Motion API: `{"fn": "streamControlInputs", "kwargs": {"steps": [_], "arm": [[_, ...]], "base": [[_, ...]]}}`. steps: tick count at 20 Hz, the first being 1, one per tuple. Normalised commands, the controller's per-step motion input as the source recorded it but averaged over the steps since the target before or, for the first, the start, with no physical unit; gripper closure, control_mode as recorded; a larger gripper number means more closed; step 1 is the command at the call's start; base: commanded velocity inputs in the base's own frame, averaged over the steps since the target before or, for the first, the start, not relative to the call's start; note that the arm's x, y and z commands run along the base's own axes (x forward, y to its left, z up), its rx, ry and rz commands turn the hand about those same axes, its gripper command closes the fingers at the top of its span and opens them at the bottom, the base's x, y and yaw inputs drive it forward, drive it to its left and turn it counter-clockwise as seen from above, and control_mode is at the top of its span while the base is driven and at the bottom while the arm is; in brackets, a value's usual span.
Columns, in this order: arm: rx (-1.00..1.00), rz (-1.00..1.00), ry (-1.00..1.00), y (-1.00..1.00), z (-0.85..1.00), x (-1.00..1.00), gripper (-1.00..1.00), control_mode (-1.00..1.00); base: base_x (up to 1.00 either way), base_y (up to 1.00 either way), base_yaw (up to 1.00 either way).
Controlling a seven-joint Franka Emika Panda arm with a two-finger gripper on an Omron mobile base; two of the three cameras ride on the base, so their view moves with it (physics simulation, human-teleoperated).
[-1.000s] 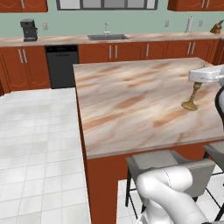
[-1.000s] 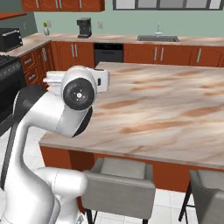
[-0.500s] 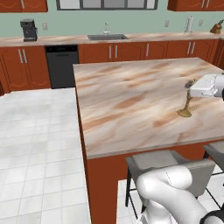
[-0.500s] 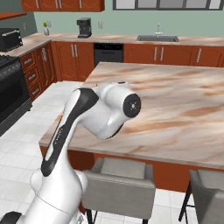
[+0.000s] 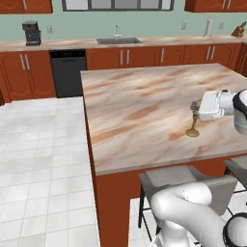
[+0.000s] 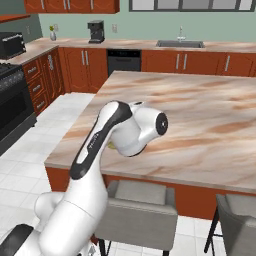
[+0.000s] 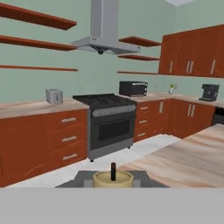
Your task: Get the candle and the wine from the cabinet and move them to the dining counter.
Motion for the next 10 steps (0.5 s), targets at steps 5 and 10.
{"fn": "streamControlInputs", "kwargs": {"steps": [5,10], "arm": [[0.00,0.02,0.00,0.49,-0.43,0.42,1.00,-1.00],[0.00,0.00,0.00,0.34,-0.41,0.46,1.00,-1.00]], "base": [[0.00,0.00,0.00],[0.00,0.00,0.00]]}}
